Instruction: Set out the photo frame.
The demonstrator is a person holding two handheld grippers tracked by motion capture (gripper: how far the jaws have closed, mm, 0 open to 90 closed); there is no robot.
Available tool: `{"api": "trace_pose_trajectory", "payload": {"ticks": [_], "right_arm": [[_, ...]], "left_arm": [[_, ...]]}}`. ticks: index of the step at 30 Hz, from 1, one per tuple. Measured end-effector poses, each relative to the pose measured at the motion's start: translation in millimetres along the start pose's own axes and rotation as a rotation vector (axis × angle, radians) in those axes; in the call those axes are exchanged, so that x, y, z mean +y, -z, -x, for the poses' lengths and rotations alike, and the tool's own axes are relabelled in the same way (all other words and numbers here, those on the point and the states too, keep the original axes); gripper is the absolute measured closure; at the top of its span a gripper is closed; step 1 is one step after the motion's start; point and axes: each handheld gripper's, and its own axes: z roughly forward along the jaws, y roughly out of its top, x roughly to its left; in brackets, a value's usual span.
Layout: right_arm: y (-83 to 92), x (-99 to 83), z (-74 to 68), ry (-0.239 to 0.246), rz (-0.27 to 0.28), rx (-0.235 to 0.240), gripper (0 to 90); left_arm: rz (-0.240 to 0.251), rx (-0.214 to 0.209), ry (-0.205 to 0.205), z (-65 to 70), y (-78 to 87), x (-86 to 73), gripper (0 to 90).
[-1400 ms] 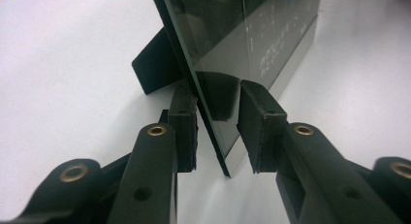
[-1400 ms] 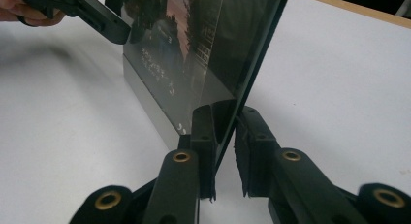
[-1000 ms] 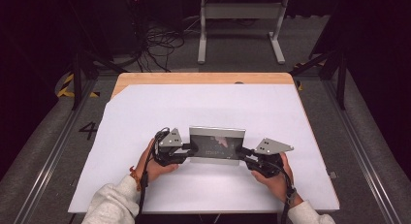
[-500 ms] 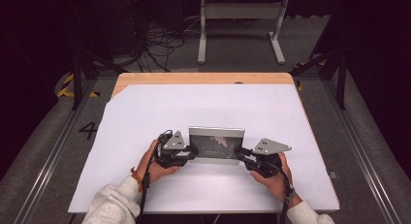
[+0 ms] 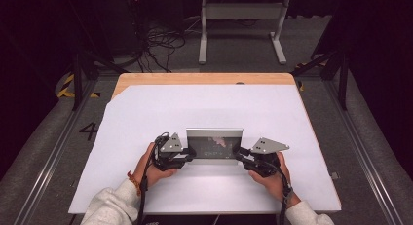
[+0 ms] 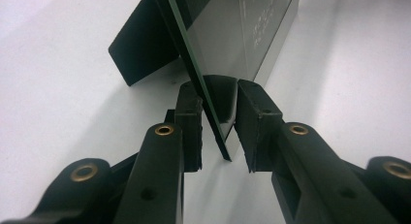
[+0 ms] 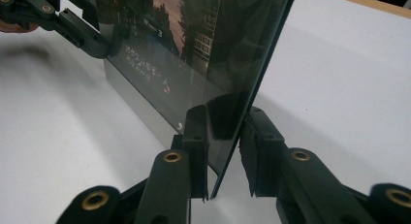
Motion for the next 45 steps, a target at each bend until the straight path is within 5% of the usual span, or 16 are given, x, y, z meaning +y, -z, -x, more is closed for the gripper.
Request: {"api": "trace_pose_trajectory", "payload": {"ticks": [33,45], "right_arm": [[7.1,-1.9,-5.3,0.079,-0.051,-0.035,72.9],[13.3,-0.7,-9.4,0.107,-0.053,-0.047,71.7]], "left_arm": [[-0.058,0.064,-0.080,8.7,-3.1,-0.8,70.7],[-0.046,0.081,-0.082,15.4,13.2,-11.2,70.9]]}}
